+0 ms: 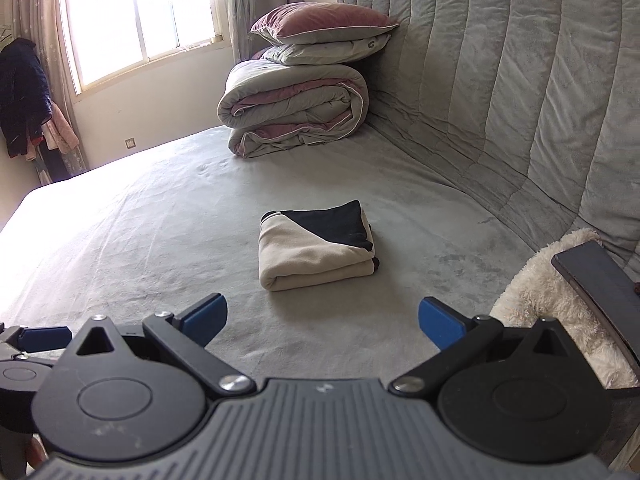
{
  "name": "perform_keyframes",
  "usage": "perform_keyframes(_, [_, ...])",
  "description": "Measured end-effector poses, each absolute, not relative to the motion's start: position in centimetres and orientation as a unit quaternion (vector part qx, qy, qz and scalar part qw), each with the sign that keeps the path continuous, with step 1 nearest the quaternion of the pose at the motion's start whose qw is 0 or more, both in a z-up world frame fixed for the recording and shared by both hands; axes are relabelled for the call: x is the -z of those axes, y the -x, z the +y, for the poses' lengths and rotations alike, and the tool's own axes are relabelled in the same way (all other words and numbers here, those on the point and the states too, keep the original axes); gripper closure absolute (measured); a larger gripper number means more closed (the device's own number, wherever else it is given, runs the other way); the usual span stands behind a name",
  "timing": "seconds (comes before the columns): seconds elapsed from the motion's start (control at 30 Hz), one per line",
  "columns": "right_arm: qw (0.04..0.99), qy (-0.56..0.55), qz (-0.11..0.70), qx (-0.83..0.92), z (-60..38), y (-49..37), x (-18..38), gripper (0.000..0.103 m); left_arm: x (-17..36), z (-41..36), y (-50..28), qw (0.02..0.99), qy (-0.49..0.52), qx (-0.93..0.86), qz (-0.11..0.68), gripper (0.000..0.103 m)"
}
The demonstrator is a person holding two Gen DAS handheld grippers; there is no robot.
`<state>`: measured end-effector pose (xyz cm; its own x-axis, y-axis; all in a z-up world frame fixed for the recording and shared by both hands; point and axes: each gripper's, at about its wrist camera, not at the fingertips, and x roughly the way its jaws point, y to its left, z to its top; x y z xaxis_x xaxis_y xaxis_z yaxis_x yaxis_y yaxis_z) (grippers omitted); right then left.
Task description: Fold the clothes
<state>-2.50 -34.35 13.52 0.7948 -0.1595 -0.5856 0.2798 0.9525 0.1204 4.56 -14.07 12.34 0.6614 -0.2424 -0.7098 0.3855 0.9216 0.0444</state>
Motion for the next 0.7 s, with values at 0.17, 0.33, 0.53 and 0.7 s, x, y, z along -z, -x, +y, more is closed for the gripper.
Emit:
perform_keyframes(0.17, [0.944,-0.094,0.296,0.110,-33.0,5.0,-13.7,0.000,-12.1,-12.7,-1.4,0.906,-0.090,0.173,0.375,0.001])
perform_keyframes(0.33, [0.944,-0.088,0.298,0.107,-32.2,6.7,-13.4,0.000,-11.7,-11.2,0.9,0.905,-0.075,0.175,0.380,0.001])
perform_keyframes(0.53, [0.945,-0.090,0.296,0.103,-31.5,8.2,-13.3,0.000,-11.6,-9.9,2.5,0.906,-0.062,0.174,0.380,0.001])
perform_keyframes(0.7, [0.947,-0.091,0.293,0.098,-31.1,8.9,-13.4,0.000,-11.8,-9.3,3.3,0.907,-0.058,0.175,0.378,0.001])
